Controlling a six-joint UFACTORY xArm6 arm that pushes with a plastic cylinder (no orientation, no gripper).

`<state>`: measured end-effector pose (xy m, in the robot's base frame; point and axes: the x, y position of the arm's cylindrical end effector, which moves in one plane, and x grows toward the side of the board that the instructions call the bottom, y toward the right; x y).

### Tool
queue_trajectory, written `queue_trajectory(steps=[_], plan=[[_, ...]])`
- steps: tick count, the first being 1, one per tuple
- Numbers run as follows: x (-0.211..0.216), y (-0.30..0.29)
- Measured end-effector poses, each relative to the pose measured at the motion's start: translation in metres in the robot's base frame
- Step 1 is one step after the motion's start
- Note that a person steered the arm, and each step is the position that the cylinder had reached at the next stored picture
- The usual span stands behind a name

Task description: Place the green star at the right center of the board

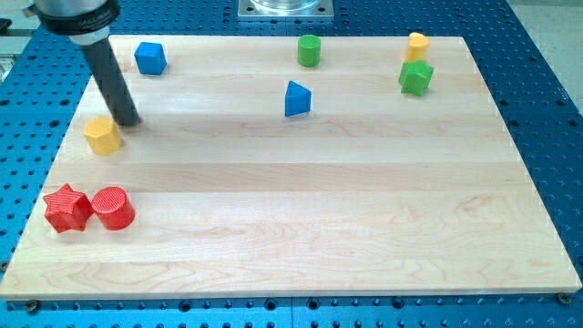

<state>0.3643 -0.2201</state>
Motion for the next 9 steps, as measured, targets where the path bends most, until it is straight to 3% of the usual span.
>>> queue_trajectory(steps=[2, 5, 7, 8, 9], plan=[[-0.071, 0.098], [-0.071, 0.11], [-0.071, 0.17], [-0.04, 0.187], [-0.044, 0.216]])
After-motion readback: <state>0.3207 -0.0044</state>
